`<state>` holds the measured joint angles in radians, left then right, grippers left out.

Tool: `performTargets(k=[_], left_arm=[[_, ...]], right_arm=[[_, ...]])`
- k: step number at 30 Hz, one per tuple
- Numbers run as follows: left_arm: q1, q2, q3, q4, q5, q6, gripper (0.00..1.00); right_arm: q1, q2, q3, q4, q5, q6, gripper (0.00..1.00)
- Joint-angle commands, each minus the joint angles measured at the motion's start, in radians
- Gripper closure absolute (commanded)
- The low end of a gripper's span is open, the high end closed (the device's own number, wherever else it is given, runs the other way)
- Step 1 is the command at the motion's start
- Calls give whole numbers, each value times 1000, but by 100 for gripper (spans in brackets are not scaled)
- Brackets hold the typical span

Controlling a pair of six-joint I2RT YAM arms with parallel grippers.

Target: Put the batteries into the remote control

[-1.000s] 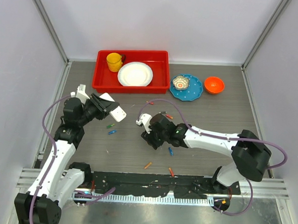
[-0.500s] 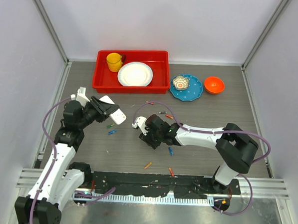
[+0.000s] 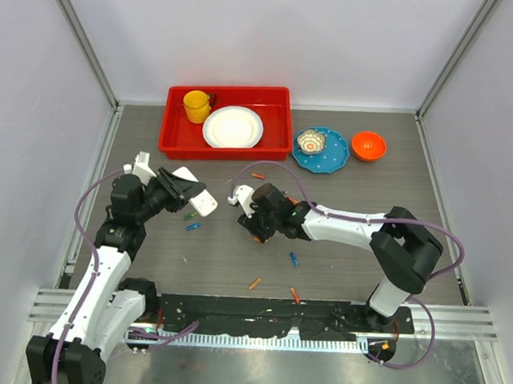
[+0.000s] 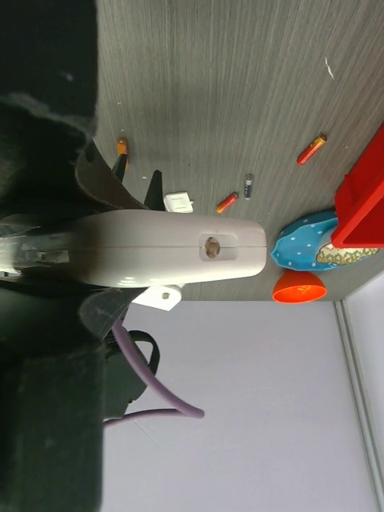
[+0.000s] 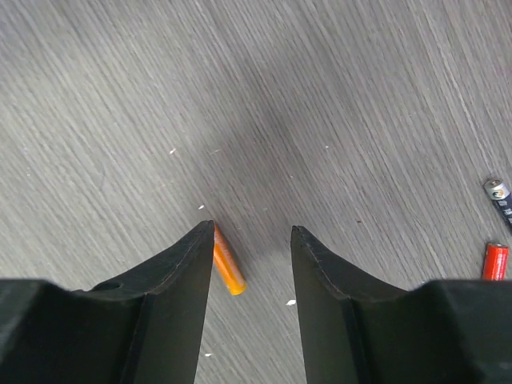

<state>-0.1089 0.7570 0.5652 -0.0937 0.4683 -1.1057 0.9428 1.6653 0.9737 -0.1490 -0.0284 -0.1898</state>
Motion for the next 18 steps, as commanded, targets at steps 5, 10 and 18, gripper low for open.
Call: performTargets(k=[5,10,18], left_arm=[[-2,-4,1,74,24,18,100],[0,-1,-5,81,26,17,100],[-2,-1,-19,91,30,6,100]], right_arm=[[-12,36,30,25,-51,-16,52],[-12,7,4,37,-68,0,52],[-12,40,3,3,-80,9,54]])
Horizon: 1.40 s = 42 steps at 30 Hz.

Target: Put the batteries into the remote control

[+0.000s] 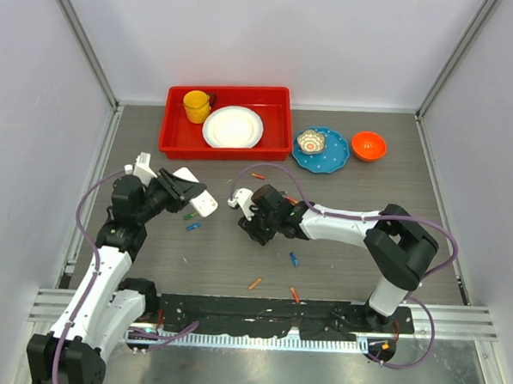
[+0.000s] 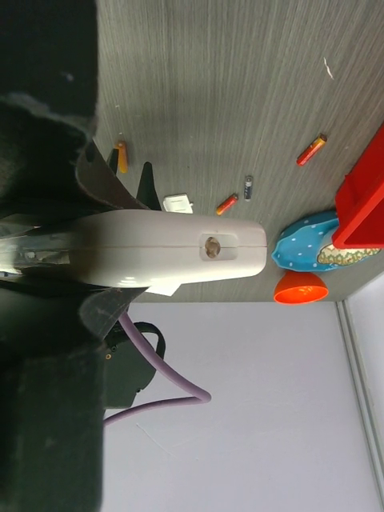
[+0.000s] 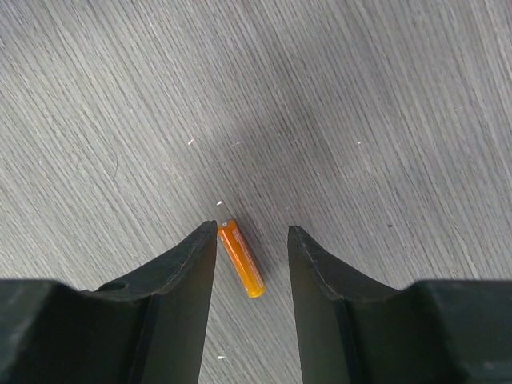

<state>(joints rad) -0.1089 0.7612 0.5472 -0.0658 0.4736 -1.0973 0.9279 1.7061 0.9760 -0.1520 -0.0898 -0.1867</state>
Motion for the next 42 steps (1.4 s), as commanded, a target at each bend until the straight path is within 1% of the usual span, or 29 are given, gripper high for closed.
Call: performTargets(k=[1,11,14,15,17,19,20,23,24,25,28,30,33,34,35,38,42], left_arm=[[-2,-8,-1,63,25,-1,100],[-2,-3,-4,61,28,2,100],[-2,-3,-4,61,28,2,100],[-2,-3,-4,63,26,4,100],[-2,-2,-6,61,28,4,100],[-2,-2,-6,63,26,5,100],[-2,0,-4,61,28,5,100],[0,4,-4,63,31,5,100],[-2,4,-4,63,33,5,100],[-2,6,-4,63,33,7,100],[-2,9,-6,63,34,10,100],[-2,12,-6,61,36,10,100],[-2,16,-9,93,43,11,100],[-2,21,-9,96,46,10,100],[-2,29,-10,104,54,4,100],[-2,55,-20,174,108,-19,100],[-8,145,-33,336,207,-85,100]], right_arm=[[3,6,-2,8,-16,9,54],[5,44,-20,9,-4,21,59],[6,49,-20,6,4,27,63],[5,52,-17,-1,8,29,67],[5,52,-17,-8,15,36,73],[5,55,-19,-11,22,47,76],[5,52,-20,-12,25,61,80],[5,50,-19,-30,36,93,87],[5,47,-17,-35,44,104,95],[6,46,-14,-41,50,115,99],[5,30,-13,-58,71,170,99],[5,-2,-31,-49,102,217,99],[5,-121,-78,-18,185,256,99],[5,-208,-88,-14,199,271,99],[5,-248,-97,-8,225,280,99],[15,-423,-91,-41,265,296,99],[86,-601,-57,-66,314,268,99]])
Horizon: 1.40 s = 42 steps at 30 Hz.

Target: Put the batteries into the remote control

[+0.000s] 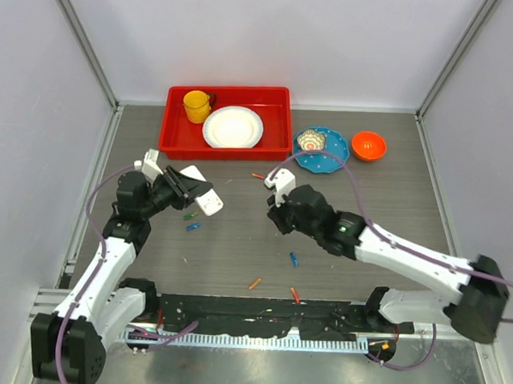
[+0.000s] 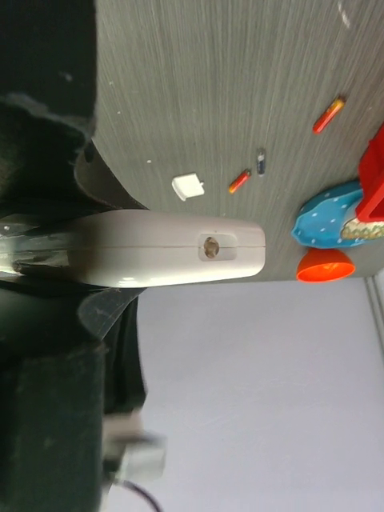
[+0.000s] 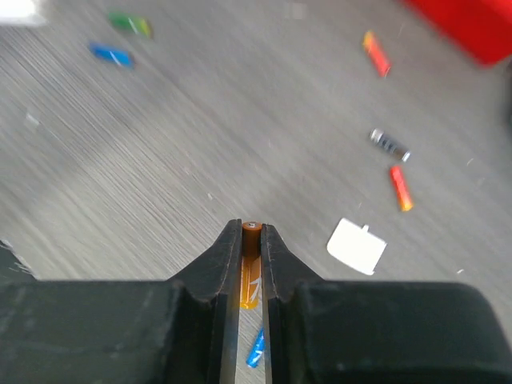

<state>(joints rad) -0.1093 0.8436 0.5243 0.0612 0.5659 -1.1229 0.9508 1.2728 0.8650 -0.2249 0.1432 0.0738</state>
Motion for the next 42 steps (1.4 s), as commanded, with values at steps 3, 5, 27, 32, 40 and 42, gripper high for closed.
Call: performTargets(k=[3,5,27,32,40,42], left_arm=[[-30,113,-10,319,192,-81,100],[-64,162,6,382,251,-86,100],[-441,522,161,697,506,-222,100],[-457,538,169,695,543,-230,100],[-486,516,175,573,554,-152,100],[-489,499,172,546,558,-124,100]], right_arm=[[104,-283,42,53,62,-57,99],[137,-317,34,71,-26,-141,99],[247,-342,60,50,-361,-431,99],[289,-313,57,49,-324,-479,99],[306,-271,80,72,-301,-502,99],[307,-268,85,73,-295,-506,99]])
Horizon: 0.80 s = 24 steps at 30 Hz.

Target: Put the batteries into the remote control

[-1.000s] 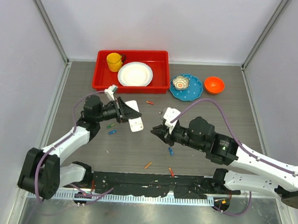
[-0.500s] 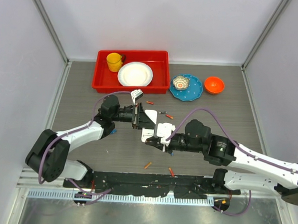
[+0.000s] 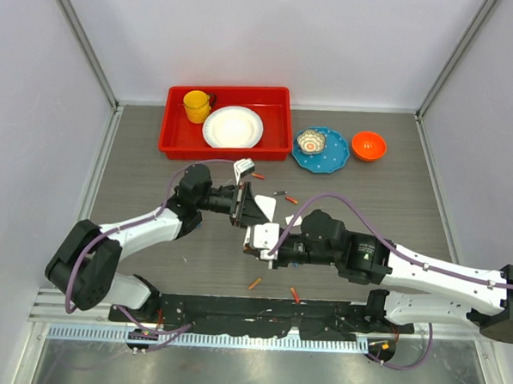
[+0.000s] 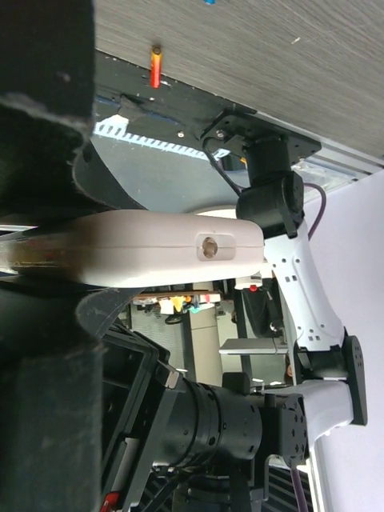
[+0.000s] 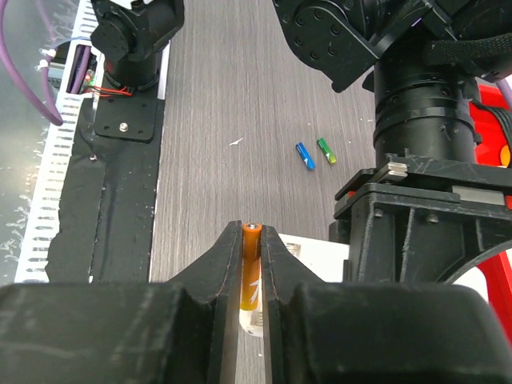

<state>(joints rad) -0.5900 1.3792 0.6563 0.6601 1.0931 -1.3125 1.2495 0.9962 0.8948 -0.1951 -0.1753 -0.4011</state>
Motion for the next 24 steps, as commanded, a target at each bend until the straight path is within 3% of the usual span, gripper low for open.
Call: performTargets(k=[1,4,24], left_arm=[[-8,-40,40,-88,31,79,100],[-10,-60,43,-174,25,143,100],[-25,-98,35,-146,17,136,100]], right_arm=[[8,7,53,43,26,-36,99],[8,10,56,48,20,-35,99],[8,35,20,29,-15,7,99]])
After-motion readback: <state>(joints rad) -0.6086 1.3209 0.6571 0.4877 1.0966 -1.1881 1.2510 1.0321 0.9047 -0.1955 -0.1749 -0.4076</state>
